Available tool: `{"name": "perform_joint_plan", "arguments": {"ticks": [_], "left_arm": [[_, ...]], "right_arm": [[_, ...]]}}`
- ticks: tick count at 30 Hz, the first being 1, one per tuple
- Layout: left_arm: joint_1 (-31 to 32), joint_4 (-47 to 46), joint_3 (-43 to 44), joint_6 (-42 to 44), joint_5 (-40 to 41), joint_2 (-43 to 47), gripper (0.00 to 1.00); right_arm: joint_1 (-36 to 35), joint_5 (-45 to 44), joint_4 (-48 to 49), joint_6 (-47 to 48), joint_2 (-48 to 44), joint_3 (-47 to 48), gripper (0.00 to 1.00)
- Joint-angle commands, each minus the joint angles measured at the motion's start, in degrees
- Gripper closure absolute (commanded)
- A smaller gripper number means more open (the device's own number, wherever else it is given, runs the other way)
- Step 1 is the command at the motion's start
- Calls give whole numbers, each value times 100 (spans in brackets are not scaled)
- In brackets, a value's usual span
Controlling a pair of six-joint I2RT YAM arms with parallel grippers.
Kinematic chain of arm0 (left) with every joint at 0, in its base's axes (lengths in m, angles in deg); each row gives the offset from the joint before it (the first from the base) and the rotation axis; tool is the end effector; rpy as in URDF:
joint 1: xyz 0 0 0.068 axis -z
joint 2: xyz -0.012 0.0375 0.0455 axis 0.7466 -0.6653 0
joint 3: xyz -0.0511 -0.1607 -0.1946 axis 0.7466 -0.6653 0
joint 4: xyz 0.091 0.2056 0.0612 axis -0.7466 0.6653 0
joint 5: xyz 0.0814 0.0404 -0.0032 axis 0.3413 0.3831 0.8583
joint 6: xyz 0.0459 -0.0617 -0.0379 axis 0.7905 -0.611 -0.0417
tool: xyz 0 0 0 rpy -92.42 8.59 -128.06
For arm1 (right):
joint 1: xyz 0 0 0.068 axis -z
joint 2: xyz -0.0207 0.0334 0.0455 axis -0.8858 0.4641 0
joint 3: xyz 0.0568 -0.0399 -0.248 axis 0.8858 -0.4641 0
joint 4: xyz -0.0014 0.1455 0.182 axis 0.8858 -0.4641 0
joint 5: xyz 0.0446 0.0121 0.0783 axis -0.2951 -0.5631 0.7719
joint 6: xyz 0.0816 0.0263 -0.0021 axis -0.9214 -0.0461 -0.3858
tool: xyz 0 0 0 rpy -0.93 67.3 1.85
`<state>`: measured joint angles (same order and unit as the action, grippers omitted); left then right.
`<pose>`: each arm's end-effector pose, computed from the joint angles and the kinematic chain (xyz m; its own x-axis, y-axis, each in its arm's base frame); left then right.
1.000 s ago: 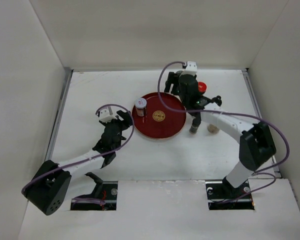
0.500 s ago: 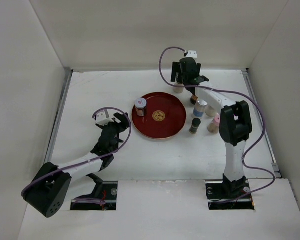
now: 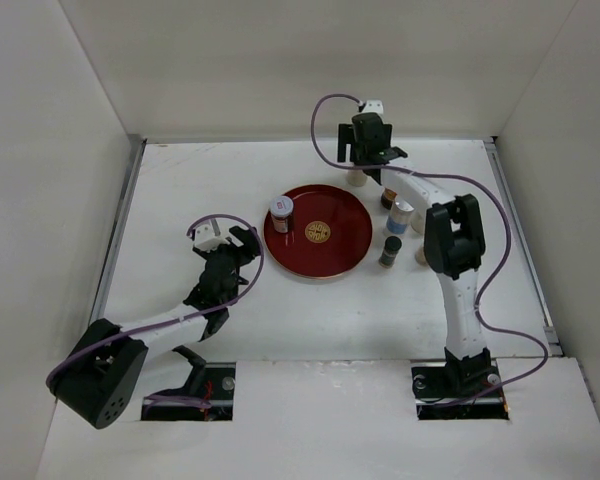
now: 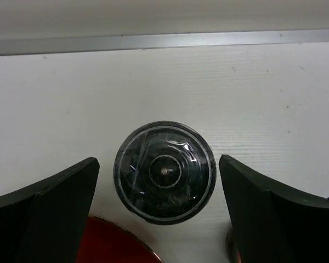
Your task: Organize the condiment bottles
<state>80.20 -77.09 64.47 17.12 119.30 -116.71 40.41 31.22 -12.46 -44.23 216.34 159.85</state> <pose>0.2183 -0.0861 0.1924 -0.0559 -0.5044 -0.8616 -0.0770 0.8626 -0.5000 0.4949 0.1695 0.2304 -0.4583 0.0005 -0.8888 0.0322 0.9994 -0.0160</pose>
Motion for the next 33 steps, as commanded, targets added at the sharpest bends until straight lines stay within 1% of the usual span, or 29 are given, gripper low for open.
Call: {"name": "perform_joint_plan", "arguments": {"ticks": [1, 2, 3, 5, 6, 7, 10, 13, 16, 20, 27, 33], "left_arm": [[-39, -296, 111, -34, -38, 46, 30], [-39, -296, 111, -34, -38, 46, 29], [-39, -304, 129, -34, -38, 20, 29], [-39, -339, 138, -26, -47, -42, 29], [-39, -340, 138, -25, -64, -42, 29], [-39, -348, 138, -17, -73, -33, 29], [-100, -348, 111, -8, -73, -7, 30], [-110, -348, 76, -17, -73, 72, 30], [-110, -348, 94, -17, -73, 2, 30], [-92, -348, 103, -25, -126, 19, 30], [-101, -357, 103, -34, -126, -16, 30], [-109, -366, 94, -34, -126, 28, 30]], "right_arm": [[-35, -170, 172, 123, 95, 339, 6], [-35, -179, 242, 158, 122, 339, 11], [-35, -206, 339, 167, 113, 313, 18], [-35, -206, 733, 184, 17, 147, 38], [-35, -206, 900, 184, -53, 41, 42], [-35, -206, 1120, 184, -193, -125, 44], [-131, -180, 1840, 184, -738, -609, 46], [-271, -136, 2246, 202, -1309, -1004, 46], [-447, -65, 2422, 237, -1758, -1321, 46], [-754, 22, 2467, 220, -2084, -1708, 46], [-1335, 155, 2493, 97, -1971, -1937, 45], [-1607, 154, 2484, -17, -1733, -1955, 45]]}}
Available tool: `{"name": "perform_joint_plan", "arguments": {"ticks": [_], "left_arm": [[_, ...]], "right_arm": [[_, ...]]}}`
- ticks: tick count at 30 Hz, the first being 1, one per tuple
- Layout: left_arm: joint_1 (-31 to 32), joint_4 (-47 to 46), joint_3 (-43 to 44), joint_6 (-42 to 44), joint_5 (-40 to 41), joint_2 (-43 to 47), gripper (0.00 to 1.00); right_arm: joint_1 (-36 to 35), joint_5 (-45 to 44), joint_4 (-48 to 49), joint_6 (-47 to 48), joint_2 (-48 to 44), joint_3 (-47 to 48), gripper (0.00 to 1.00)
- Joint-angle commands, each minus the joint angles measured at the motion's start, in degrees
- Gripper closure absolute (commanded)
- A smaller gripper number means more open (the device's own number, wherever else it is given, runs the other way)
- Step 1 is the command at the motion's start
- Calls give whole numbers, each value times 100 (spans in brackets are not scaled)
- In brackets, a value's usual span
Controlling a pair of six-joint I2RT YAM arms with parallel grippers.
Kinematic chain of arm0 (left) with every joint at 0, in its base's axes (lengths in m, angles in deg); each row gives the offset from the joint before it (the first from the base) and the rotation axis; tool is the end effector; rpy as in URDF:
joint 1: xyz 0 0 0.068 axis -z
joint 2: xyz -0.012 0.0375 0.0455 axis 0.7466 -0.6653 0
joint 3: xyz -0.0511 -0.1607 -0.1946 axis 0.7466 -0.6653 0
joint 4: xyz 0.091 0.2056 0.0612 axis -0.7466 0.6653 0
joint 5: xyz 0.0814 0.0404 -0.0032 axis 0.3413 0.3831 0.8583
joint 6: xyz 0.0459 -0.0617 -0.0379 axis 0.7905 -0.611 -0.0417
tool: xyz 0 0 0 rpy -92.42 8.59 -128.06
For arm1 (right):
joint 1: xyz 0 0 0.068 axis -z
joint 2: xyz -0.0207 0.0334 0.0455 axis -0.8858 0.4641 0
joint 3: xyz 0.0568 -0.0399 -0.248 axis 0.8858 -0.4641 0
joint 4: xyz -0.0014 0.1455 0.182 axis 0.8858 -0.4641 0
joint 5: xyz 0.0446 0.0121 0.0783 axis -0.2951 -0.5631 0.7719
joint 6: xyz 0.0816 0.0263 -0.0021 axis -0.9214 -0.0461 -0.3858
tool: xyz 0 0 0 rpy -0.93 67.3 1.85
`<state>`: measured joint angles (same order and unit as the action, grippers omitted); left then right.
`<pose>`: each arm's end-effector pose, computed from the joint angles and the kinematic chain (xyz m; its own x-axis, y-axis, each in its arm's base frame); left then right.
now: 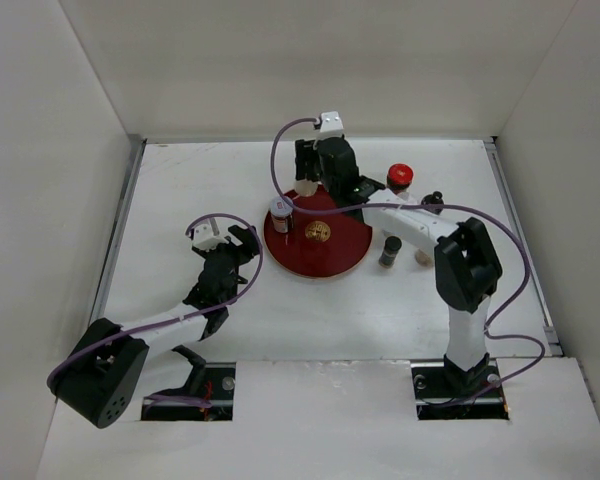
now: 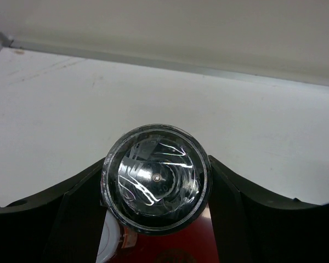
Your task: Organize the condiment bottles
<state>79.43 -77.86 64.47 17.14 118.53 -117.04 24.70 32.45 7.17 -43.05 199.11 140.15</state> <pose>0.2200 -0.0845 0.1930 -0.0509 -0.5086 -0.8595 -0.0741 0.8602 -0.5046 0.3908 0.2684 0.2979 -0.2169 0.0273 -0.9758 -0.2744 0.9576 0.0878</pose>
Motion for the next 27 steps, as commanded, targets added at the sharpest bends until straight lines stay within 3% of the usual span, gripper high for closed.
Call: {"name": "perform_joint_plan", "arguments": {"ticks": [1, 14, 27], "left_arm": [[-42, -289, 85, -36, -49, 52, 30], [-51, -289, 94, -45, -93, 17, 30], [-16, -289, 103, -54, -102, 34, 30]], "right_arm": [[-62, 32, 530, -162, 16, -12, 45], [-221, -56, 680, -294, 534, -162, 42], [-247, -3, 680, -478, 597, -258, 19]]}}
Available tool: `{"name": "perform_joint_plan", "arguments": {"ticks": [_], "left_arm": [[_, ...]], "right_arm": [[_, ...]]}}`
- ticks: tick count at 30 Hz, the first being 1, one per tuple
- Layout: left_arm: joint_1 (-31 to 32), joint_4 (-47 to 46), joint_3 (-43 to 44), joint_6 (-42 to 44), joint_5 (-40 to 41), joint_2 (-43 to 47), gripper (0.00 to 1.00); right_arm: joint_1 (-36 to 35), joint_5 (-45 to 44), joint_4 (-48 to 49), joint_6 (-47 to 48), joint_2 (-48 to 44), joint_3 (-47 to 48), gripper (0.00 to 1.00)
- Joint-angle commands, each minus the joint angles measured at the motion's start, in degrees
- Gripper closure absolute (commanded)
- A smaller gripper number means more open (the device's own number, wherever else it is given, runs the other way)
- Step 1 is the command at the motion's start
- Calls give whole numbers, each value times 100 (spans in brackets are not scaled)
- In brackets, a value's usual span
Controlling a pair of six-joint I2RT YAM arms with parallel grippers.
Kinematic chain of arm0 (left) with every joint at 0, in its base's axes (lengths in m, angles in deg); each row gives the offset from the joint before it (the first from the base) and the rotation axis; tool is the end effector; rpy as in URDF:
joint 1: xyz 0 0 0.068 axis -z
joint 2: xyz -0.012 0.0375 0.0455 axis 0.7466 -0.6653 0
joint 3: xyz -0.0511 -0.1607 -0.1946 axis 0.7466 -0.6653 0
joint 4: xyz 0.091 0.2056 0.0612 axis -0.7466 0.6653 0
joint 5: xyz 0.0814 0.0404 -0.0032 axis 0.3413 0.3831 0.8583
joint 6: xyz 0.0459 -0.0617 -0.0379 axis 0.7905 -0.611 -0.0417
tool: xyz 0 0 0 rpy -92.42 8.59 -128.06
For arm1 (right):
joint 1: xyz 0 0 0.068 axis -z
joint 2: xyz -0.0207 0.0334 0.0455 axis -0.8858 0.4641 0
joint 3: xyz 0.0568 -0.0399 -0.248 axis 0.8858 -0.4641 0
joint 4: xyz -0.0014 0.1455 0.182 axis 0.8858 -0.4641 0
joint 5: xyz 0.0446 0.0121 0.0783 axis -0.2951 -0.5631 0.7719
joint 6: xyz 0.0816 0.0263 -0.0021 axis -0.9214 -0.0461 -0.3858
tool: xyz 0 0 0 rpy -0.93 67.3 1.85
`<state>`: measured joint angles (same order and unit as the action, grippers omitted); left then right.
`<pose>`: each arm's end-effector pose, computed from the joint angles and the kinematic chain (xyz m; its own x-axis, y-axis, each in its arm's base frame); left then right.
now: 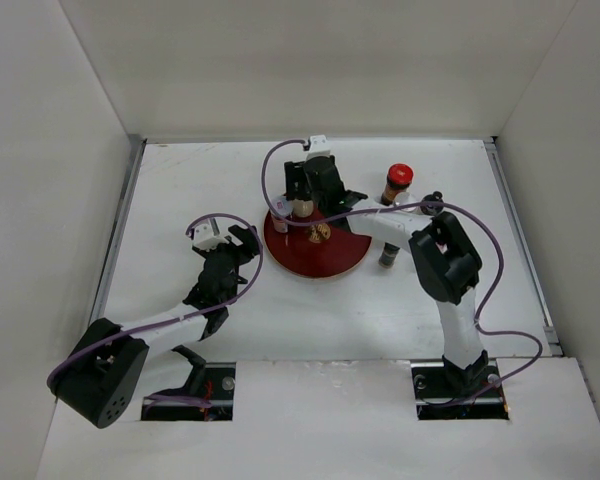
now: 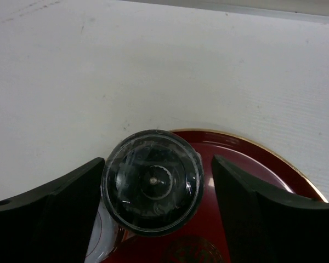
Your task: Organize the condiment bottles
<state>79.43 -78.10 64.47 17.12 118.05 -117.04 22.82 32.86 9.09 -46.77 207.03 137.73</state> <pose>0.2201 -0.0851 0.1935 -0.0524 -0.5109 -0.8580 -0.0654 0.8591 -0.5076 0.3958 0.2933 0.2233 -0.3467 -0.0082 -0.9379 -0.2832 0.9542 0.0964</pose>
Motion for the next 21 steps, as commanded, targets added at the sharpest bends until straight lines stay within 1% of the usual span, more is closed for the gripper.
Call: {"name": "perform_joint_plan", "arguments": {"ticks": [1, 2, 3, 6, 10, 12, 15, 17, 18, 20, 21], "left_arm": [[-7, -265, 103, -52, -54, 35, 30], [-7, -265, 103, -52, -54, 8, 30], [-7, -265, 129, -52, -54, -44, 30], [28, -265, 138, -61, -89, -53, 30], [-7, -283, 111, -61, -89, -27, 30], [2, -292, 85, -61, -81, 52, 30], [2, -292, 76, -69, -63, 70, 30], [11, -292, 76, -69, -89, 61, 30], [37, -301, 76, -78, -63, 52, 30], [72, -309, 94, -78, -37, 35, 30], [72, -318, 94, -78, -37, 26, 30]], "right_arm": [[-59, -27, 487, -133, -273, -50, 13], [-59, 25, 487, -159, -370, -68, 8], [-59, 78, 487, -177, -475, -68, 5], [2, 219, 452, -239, -923, -164, 1], [318, 237, 487, -388, -1696, -673, 0], [563, 228, 487, -415, -2092, -1077, 0], [1029, 175, 487, -459, -2628, -1736, 10], [1442, 123, 321, -240, -2848, -1975, 29], [1670, 96, 138, -100, -2902, -1993, 37], [2031, -9, -467, 42, -2876, -1784, 39], [2180, -53, -897, 86, -2771, -1582, 37]]}}
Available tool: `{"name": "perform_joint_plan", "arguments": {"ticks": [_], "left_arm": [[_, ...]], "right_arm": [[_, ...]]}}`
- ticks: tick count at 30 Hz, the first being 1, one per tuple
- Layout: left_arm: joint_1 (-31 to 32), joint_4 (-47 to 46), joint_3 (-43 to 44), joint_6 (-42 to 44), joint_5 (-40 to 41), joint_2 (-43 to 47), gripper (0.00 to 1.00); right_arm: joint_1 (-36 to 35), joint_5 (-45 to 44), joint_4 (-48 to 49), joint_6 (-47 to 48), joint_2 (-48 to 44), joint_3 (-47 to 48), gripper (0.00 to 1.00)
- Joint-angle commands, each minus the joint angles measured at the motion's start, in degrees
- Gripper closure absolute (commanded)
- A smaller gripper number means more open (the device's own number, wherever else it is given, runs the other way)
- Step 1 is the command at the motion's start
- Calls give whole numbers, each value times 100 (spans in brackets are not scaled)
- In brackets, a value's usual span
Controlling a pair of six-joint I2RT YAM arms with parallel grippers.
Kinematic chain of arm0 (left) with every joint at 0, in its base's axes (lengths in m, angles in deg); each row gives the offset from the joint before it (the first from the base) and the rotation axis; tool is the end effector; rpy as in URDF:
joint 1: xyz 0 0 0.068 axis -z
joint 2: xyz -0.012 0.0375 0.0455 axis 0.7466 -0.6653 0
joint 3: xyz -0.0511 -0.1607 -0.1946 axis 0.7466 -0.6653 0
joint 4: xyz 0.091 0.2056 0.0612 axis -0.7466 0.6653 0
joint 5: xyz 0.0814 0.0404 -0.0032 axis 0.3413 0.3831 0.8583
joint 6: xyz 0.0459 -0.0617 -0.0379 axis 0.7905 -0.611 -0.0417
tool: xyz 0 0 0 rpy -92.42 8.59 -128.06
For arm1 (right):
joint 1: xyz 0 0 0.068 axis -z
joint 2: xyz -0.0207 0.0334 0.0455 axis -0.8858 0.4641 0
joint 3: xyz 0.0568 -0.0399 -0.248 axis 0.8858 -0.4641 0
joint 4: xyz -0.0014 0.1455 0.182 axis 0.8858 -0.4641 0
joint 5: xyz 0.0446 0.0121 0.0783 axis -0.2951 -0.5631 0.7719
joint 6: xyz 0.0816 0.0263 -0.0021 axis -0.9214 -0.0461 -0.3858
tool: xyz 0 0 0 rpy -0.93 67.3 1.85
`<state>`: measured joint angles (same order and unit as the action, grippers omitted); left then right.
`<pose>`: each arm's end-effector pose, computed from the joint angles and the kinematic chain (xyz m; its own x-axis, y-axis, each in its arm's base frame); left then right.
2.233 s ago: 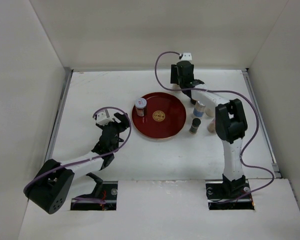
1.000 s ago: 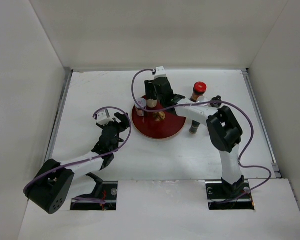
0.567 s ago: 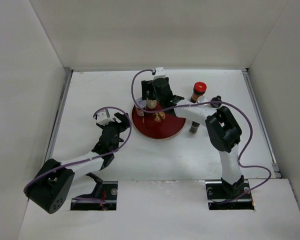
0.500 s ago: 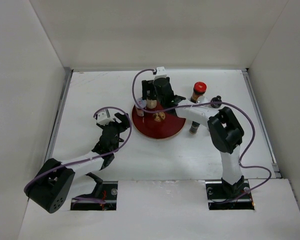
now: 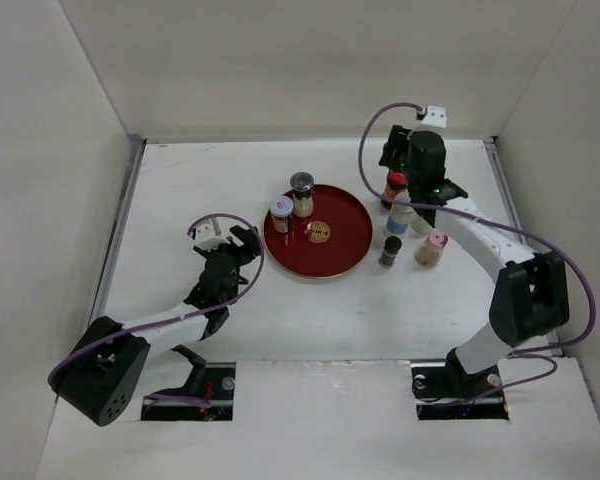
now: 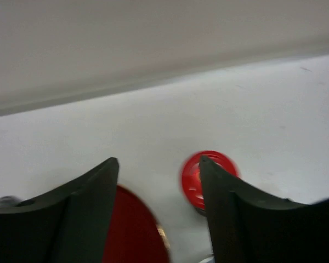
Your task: Organize the condiment bottles
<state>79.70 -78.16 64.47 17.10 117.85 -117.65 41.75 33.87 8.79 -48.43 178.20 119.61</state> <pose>0.2204 -0.0869 0.1914 -0.0637 -0.5067 -0.8598 -0.0626 0.8618 -0.5033 0.3704 0.1131 0.3209 -0.1716 0.1944 -0.9658 0.0074 0.9806 0.1960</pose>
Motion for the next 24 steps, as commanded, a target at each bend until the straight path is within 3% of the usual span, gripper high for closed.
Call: {"name": "perform_joint_plan", "arguments": {"ticks": [1, 3, 4, 24], "left_arm": [[55, -312, 94, -76, -17, 96, 30], [55, -312, 76, -85, -17, 131, 30], [55, -320, 76, -85, -17, 131, 30], [46, -329, 94, -76, -17, 52, 30]], "right_arm": [[402, -119, -1245, 305, 269, 441, 30], [500, -110, -1704, 419, 507, 679, 3], [518, -93, -1697, 472, 586, 689, 0], [764, 391, -2206, 630, 1861, 1673, 3]]}}
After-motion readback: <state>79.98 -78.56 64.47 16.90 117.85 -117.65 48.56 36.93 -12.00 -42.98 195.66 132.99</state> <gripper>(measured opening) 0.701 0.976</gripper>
